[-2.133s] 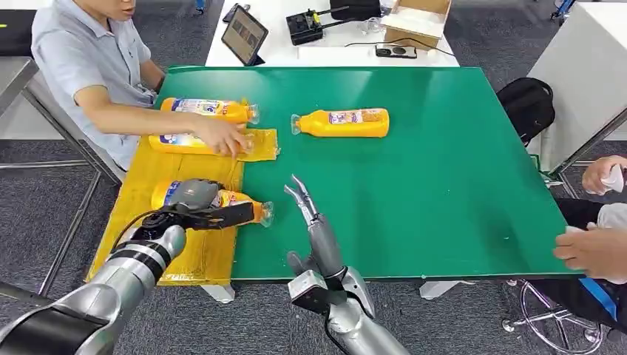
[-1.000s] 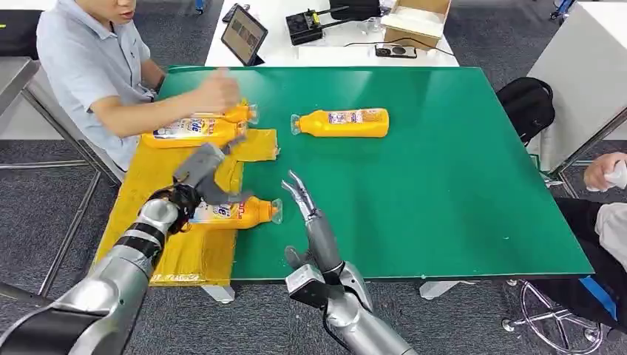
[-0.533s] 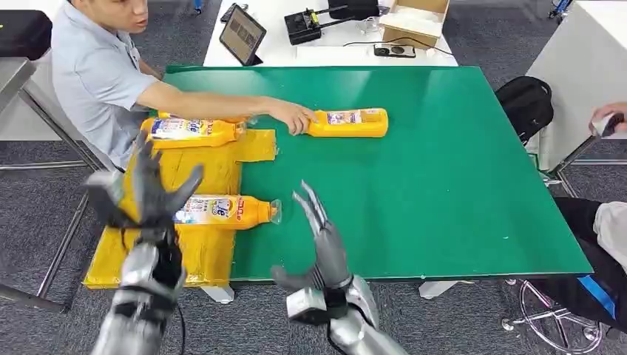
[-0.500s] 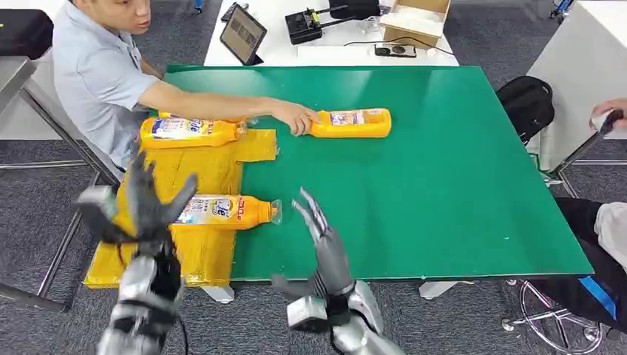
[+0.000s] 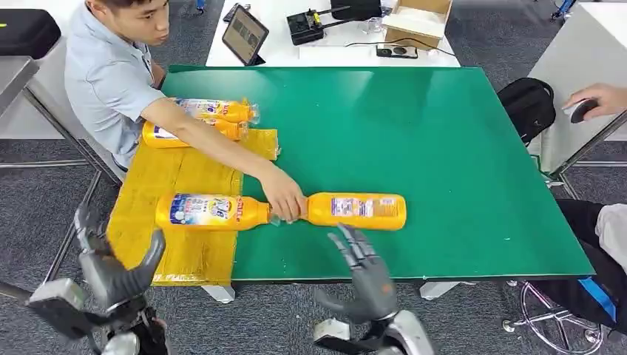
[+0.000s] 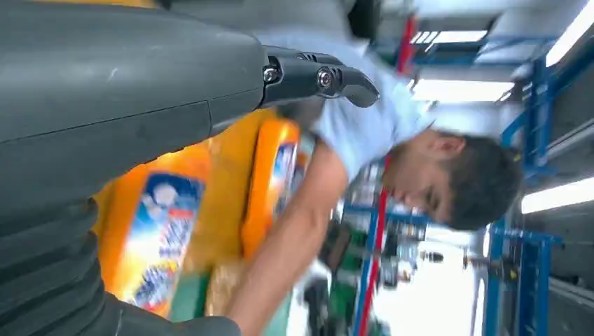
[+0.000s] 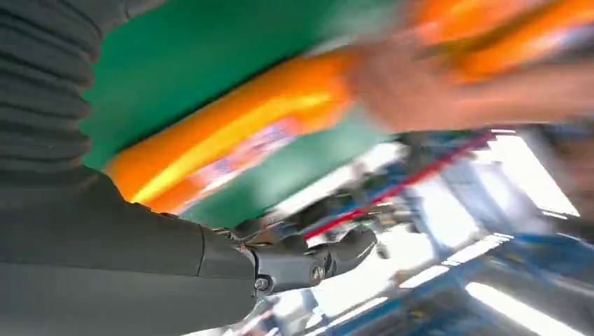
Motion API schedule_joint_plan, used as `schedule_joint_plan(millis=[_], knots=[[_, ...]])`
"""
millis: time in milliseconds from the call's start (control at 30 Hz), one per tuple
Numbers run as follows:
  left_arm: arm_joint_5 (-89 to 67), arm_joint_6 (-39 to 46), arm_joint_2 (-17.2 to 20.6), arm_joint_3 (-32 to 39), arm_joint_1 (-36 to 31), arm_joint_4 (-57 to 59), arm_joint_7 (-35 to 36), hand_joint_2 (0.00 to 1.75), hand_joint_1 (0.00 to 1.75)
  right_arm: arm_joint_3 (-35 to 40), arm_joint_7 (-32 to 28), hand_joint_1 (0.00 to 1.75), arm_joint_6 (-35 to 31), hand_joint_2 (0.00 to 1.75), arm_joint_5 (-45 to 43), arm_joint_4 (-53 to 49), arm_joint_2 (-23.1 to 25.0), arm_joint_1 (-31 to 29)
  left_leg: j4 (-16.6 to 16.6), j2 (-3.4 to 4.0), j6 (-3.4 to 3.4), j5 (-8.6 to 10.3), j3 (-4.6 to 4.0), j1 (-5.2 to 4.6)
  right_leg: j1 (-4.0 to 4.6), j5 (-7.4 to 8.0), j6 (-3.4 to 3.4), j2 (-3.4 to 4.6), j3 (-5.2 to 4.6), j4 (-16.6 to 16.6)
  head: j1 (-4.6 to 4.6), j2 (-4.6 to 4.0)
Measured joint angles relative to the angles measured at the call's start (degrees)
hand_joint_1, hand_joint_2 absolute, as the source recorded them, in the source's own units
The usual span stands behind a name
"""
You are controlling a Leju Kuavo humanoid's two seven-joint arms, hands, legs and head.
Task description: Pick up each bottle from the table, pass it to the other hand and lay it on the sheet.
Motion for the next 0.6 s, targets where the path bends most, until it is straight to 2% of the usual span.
schedule_joint_plan(millis=[200,400,600], knots=[[-3.8,1.0,-0.3,-1.6,2.1,-4.2,-0.6,1.75,0.00,-9.0,3.3,0.00,7.6,1.75,7.2,-0.6,-4.5,-0.9,0.0,0.01,0.09,-0.01,0.00,-0.04,-0.02,0.04,0.05,0.01,0.02,0.0,0.00,0.00],[-4.2,1.5,-0.3,-3.5,1.6,-4.6,-0.6,1.75,0.00,-9.9,5.4,0.00,11.1,1.75,8.6,3.1,-6.9,-7.4,0.0,0.10,0.09,0.09,0.14,-0.01,0.00,0.11,0.06,0.04,0.06,0.0,0.02,0.00],[-4.2,1.5,-0.3,-4.1,1.5,-4.6,-0.4,1.75,0.00,-9.9,6.2,0.00,12.2,1.75,8.4,5.5,-7.6,-9.8,0.0,0.09,0.10,0.08,0.05,-0.01,0.00,0.10,0.08,0.04,0.07,0.0,-0.02,0.00]])
